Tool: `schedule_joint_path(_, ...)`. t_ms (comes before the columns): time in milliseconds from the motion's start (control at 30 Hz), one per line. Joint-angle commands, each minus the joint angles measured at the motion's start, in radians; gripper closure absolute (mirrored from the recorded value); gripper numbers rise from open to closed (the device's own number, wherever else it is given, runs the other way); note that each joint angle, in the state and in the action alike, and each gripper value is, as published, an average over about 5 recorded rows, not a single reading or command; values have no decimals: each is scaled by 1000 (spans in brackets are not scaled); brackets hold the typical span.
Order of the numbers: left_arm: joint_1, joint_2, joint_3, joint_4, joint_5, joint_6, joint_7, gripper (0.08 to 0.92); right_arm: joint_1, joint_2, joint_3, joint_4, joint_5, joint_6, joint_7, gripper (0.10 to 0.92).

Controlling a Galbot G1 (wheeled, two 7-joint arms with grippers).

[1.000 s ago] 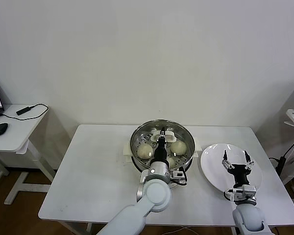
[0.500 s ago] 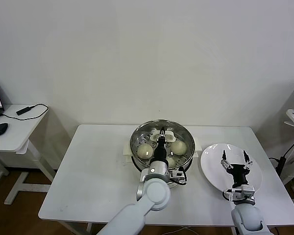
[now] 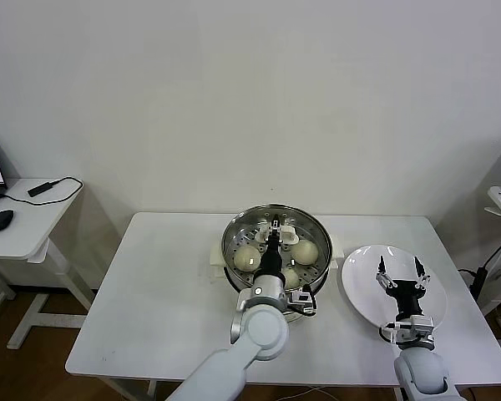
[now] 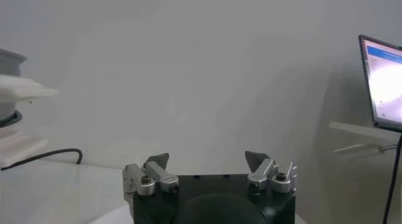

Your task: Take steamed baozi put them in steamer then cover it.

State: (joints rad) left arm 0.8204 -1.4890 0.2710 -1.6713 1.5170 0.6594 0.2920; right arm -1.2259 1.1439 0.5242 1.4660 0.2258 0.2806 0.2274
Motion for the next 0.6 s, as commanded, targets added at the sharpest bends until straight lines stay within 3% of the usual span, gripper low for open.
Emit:
schedule_joint_path(33,13,14,0,-63,-19,-2,4,600,0,-1,-1,0,0,0,0,203)
schedule_joint_path(433,123,126,15,-349,-117,-2,15,255,1,4,-1,5,-4,0,2,203)
schedule_joint_path(600,193,215,-37,-483,-252,-19,-17,182,1,1,1,7,-4,2,1,203)
